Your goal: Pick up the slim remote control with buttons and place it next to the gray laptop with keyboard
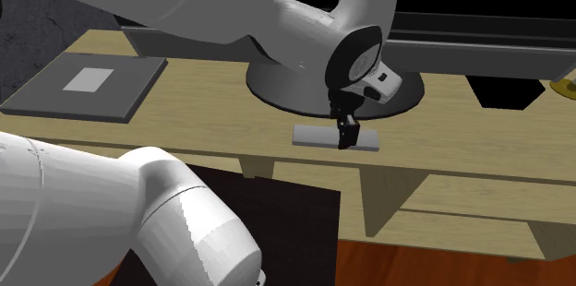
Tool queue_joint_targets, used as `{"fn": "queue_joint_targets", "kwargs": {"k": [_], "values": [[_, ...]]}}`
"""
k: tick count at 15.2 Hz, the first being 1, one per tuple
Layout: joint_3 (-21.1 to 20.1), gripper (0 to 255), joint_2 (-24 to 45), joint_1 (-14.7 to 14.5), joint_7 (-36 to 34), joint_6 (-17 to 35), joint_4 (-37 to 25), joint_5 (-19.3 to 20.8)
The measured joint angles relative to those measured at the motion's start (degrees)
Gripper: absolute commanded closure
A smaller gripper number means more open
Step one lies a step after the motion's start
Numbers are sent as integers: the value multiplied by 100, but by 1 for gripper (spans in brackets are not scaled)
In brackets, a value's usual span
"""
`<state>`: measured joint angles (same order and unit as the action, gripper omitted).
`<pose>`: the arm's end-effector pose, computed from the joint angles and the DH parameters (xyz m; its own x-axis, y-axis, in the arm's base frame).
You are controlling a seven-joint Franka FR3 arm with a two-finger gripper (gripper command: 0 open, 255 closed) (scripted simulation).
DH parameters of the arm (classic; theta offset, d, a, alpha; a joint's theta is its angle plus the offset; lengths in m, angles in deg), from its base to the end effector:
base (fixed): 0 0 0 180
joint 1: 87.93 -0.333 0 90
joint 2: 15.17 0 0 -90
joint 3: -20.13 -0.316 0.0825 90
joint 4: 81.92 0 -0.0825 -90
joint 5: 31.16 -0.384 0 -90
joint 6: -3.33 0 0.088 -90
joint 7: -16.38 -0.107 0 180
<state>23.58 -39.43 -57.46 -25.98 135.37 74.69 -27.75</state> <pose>0.3091 -0.2074 0.3495 0.2811 -0.9597 0.0085 -0.9596 -0.2809 0.0182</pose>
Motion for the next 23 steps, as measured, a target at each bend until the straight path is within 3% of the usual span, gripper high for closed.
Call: {"fn": "queue_joint_targets", "kwargs": {"k": [4, 10, 11, 23], "values": [[9, 0, 191, 6, -10, 308, 116, 9], [12, 0, 240, 8, -9, 363, 119, 10], [12, 255, 240, 8, -9, 363, 119, 10], [10, 255, 154, 8, -7, 246, 87, 9]]}}
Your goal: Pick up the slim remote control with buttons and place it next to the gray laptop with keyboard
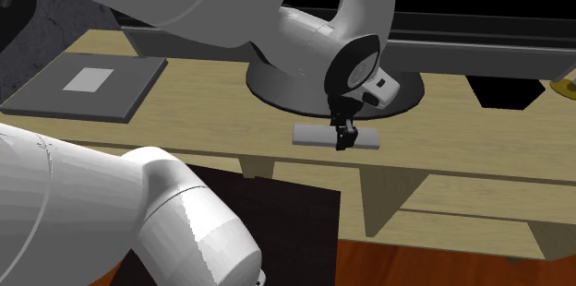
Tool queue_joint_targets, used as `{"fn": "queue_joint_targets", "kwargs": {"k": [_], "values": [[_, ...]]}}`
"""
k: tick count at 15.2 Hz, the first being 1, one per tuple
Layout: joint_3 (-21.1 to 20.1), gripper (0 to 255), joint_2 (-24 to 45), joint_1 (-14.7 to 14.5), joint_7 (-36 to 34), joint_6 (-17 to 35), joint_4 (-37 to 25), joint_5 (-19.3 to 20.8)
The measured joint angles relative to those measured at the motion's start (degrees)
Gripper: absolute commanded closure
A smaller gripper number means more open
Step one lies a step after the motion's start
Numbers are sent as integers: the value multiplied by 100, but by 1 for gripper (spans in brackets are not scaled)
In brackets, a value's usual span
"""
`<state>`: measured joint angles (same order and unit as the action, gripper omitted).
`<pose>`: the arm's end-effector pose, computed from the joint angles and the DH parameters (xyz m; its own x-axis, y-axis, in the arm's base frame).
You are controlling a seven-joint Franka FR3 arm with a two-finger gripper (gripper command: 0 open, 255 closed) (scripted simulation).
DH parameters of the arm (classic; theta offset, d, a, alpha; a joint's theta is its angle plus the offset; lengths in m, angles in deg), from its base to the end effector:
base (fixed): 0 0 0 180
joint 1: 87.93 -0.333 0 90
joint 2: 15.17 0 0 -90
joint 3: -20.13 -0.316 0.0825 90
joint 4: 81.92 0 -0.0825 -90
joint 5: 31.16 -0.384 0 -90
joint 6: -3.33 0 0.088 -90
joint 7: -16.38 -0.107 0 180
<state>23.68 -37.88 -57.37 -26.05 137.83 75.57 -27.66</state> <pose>0.3087 -0.2081 0.3367 0.2790 -0.9602 0.0091 -0.9602 -0.2788 0.0180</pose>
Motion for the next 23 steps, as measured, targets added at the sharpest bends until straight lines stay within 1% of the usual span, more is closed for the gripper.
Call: {"fn": "queue_joint_targets", "kwargs": {"k": [12, 19, 23], "values": [[-28, 255, -631, -6, 21, -1124, -493, -25], [-43, 255, -832, -12, 33, -1714, -882, -43], [-334, 255, -1320, -198, -311, -1926, -598, -218]]}}
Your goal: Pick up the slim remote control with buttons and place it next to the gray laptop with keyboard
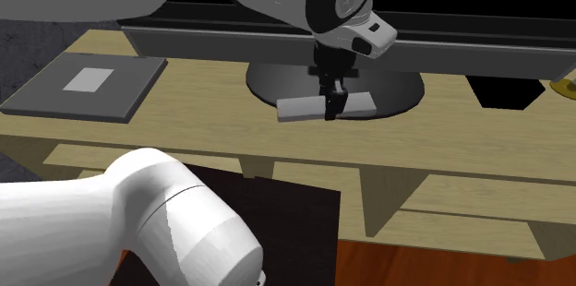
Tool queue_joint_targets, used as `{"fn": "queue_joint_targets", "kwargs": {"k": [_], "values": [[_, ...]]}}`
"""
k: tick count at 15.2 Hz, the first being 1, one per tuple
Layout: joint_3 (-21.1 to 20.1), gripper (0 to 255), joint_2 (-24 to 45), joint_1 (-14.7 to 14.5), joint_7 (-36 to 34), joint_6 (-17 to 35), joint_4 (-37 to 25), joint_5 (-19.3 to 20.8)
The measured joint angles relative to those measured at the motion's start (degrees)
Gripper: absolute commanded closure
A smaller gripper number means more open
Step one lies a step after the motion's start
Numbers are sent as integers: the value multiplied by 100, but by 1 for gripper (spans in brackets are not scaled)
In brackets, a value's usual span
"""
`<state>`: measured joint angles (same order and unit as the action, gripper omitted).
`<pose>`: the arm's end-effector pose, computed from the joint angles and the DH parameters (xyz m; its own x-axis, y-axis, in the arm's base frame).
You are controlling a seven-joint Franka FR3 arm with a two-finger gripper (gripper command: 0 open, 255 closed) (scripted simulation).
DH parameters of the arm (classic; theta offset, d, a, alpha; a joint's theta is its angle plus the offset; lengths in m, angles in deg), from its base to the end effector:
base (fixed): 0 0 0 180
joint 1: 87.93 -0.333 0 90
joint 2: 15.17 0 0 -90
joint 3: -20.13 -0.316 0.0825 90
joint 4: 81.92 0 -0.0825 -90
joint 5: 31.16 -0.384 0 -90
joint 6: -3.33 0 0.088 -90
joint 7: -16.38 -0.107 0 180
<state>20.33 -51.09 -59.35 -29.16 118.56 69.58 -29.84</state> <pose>0.3068 -0.1701 0.4384 0.2805 -0.9598 0.0090 -0.9598 -0.2803 0.0175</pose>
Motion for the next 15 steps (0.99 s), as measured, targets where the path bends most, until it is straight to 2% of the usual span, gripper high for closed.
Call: {"fn": "queue_joint_targets", "kwargs": {"k": [7, 15], "values": [[-785, 255, -844, -596, -921, -328, 519, -600], [-1785, 255, -1369, -1407, -2089, -691, 632, -1449]]}}
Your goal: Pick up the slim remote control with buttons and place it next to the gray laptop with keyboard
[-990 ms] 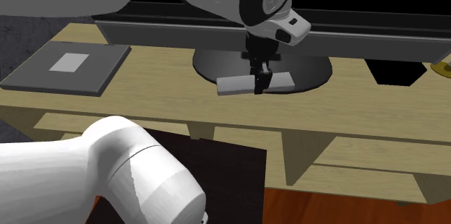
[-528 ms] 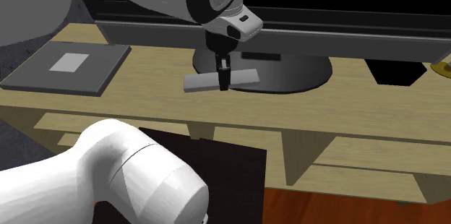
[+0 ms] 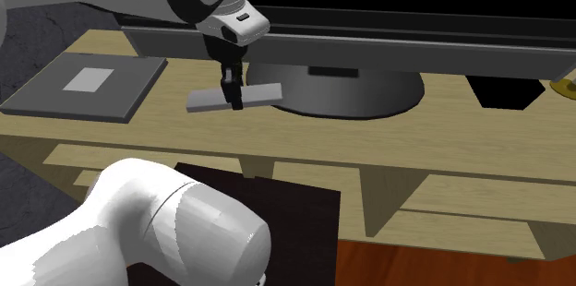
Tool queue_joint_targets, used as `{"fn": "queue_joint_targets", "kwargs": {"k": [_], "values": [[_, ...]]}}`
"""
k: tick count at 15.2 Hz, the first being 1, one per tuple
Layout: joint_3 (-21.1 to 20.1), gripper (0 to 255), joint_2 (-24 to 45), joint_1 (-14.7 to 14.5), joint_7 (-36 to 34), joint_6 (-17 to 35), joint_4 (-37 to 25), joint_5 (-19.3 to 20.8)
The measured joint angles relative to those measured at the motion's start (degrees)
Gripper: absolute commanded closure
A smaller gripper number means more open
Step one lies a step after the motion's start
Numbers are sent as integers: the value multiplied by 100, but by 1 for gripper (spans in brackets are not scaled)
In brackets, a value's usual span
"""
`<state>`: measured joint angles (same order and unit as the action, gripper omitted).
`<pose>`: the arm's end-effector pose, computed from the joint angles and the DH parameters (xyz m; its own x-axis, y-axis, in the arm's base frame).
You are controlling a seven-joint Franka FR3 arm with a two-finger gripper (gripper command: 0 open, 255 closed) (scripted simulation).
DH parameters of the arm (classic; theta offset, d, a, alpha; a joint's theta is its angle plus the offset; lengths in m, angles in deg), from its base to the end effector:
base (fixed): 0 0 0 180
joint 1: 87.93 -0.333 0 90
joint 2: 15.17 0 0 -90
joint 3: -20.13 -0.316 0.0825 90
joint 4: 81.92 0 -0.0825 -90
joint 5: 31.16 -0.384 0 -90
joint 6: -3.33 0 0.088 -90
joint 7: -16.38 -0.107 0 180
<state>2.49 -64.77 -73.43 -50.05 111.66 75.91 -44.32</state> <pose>0.2967 0.0279 0.4399 0.2812 -0.9596 0.0097 -0.9595 -0.2810 0.0179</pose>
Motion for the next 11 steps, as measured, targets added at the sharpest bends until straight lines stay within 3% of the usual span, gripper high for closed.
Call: {"fn": "queue_joint_targets", "kwargs": {"k": [4, 11], "values": [[-577, 255, 14, -387, -641, -27, -95, -457], [-1498, 255, 294, -816, -1655, -53, -561, -1055]]}}
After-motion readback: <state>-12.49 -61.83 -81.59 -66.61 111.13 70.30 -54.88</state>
